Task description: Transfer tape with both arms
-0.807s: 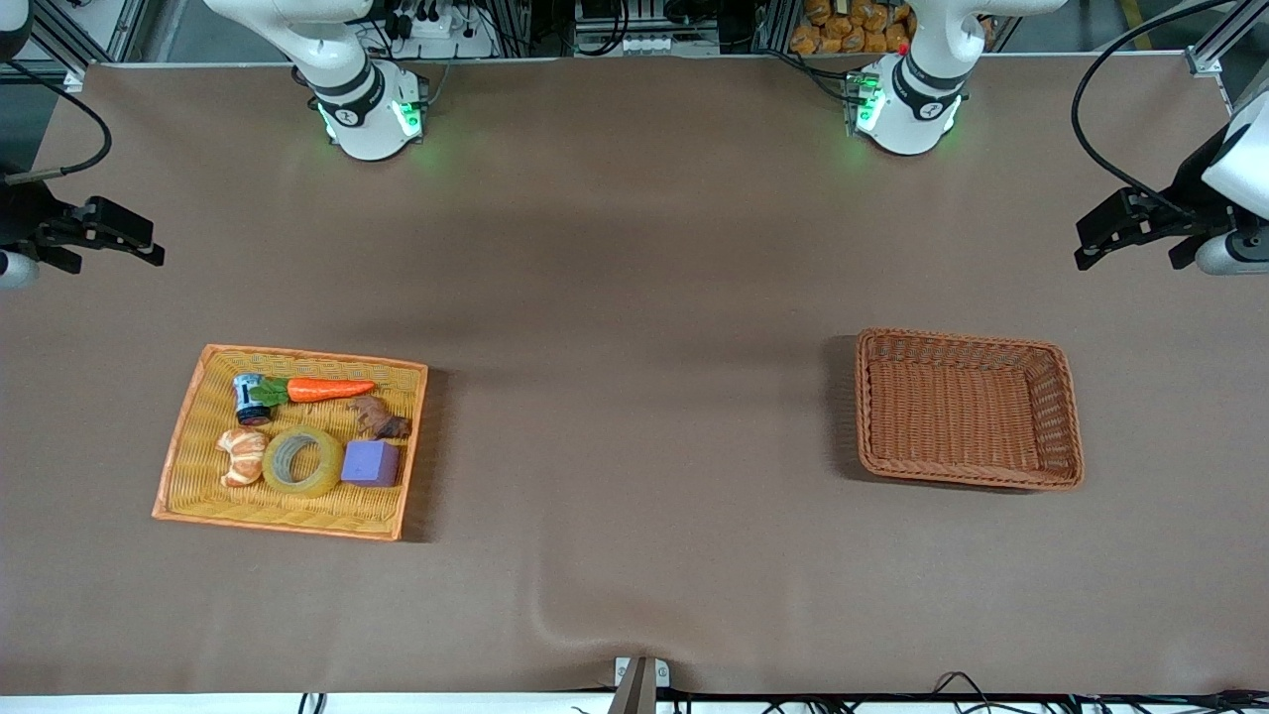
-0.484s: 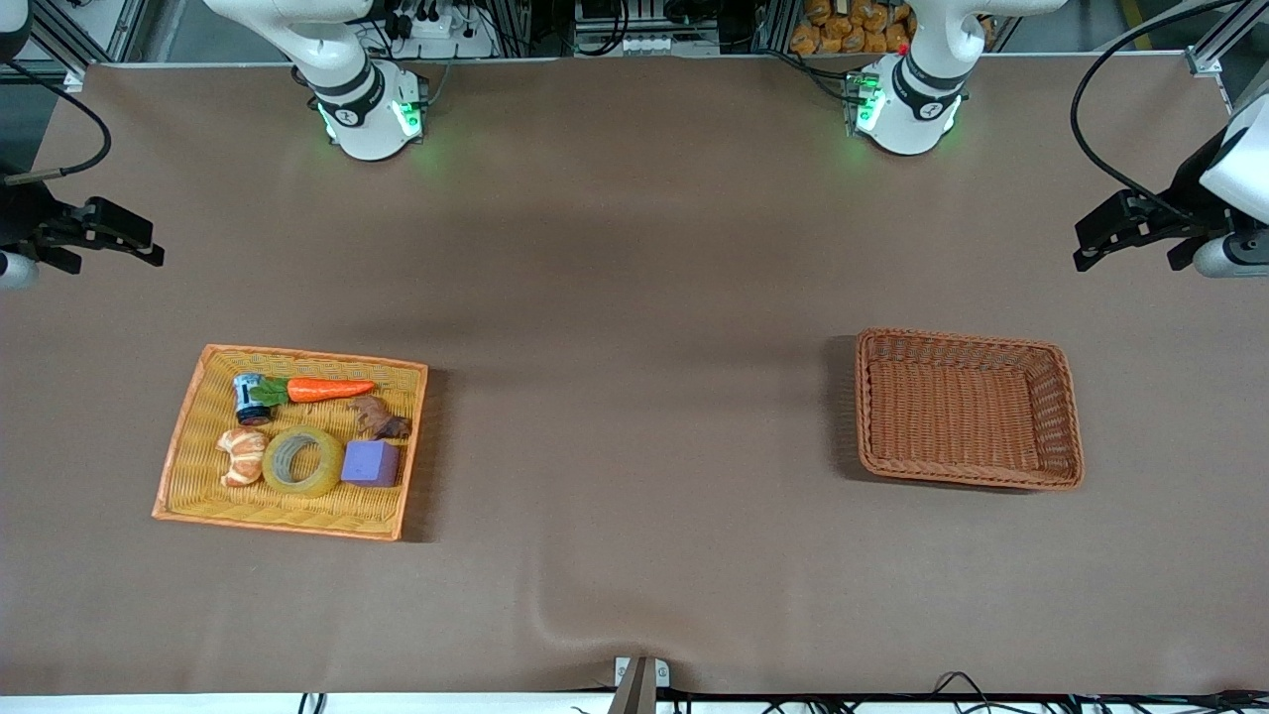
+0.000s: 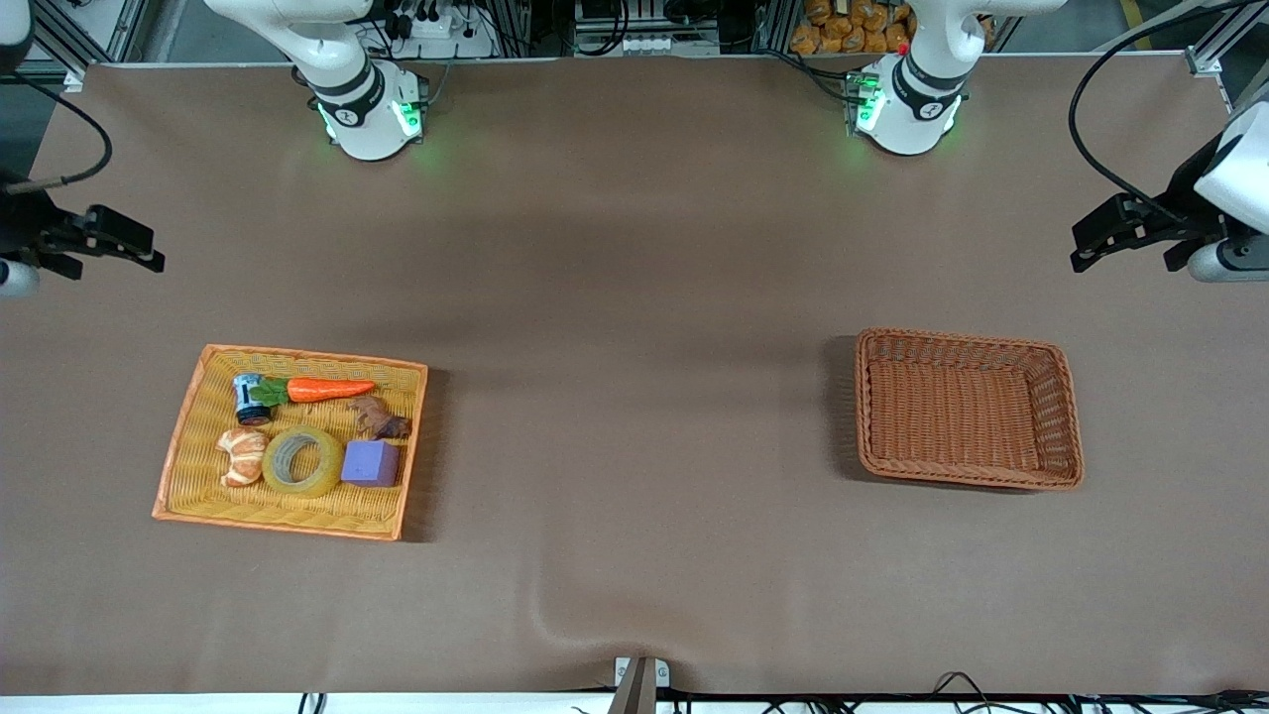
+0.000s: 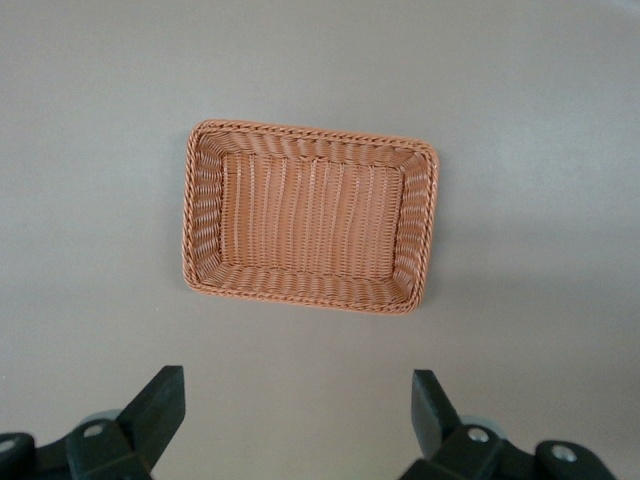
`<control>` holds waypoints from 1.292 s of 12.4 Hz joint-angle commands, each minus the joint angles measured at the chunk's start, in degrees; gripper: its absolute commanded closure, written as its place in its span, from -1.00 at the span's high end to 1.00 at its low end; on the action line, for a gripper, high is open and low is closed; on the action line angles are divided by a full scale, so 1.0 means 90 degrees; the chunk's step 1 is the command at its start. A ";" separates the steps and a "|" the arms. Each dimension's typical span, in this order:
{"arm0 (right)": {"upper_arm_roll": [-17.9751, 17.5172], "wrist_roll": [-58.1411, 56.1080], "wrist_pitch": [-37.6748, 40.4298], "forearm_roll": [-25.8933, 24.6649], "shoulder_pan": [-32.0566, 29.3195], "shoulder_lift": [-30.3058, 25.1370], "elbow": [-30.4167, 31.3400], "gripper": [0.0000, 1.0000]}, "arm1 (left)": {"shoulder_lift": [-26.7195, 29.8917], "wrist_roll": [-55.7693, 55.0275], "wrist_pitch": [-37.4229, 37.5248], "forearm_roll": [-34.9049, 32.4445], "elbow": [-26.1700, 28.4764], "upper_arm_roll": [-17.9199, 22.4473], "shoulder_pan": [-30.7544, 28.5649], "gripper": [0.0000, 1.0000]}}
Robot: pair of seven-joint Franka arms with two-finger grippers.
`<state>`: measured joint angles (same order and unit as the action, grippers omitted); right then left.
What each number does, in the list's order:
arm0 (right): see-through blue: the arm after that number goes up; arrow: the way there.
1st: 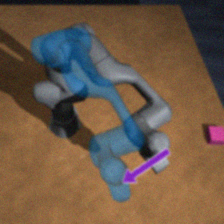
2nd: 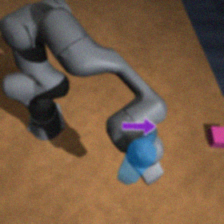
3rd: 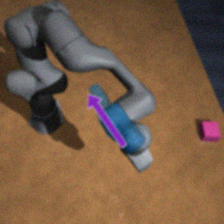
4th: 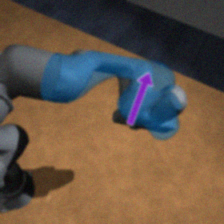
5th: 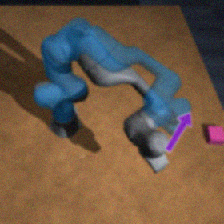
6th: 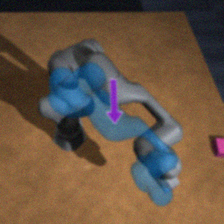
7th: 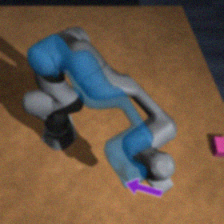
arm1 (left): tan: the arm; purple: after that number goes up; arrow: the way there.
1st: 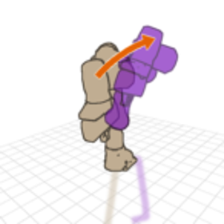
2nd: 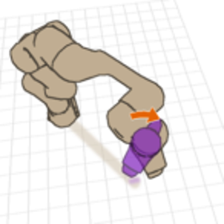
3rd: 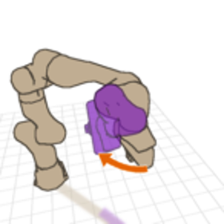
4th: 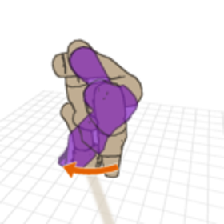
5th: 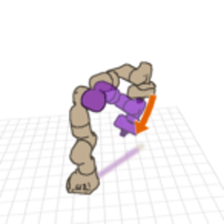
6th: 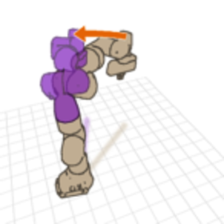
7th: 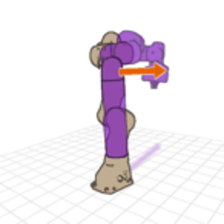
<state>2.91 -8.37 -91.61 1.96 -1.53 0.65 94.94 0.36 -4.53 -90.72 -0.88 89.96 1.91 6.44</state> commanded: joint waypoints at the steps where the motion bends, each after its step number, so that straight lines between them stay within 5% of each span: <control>1: -0.0020 -0.0037 -0.0570 0.0007 0.0033 0.0726 -0.0023 1.00 | -0.0039 0.0064 0.0100 -0.0029 -0.0025 -0.0007 -0.0002 1.00; 4: -0.0030 -0.0066 -0.1866 0.0211 0.0238 0.1547 0.0259 1.00 | -0.0098 0.0044 0.0090 -0.0029 0.0014 -0.0017 0.0017 1.00; 8: -0.0030 -0.1723 -0.3578 0.0446 0.0209 0.2435 0.0935 1.00 | -0.0196 0.0034 0.0003 0.0019 0.0082 -0.0115 -0.0002 1.00; 16: -0.0030 -0.2147 -0.4704 0.0515 0.0472 0.3853 0.0663 1.00 | -0.0381 -0.0034 -0.0183 0.0059 0.0063 -0.0154 0.0027 1.00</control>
<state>2.68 -26.63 -134.30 5.42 1.37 33.43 103.64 -2.61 -4.53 -91.66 -0.77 90.65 0.65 6.62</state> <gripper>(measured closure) 0.000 0.000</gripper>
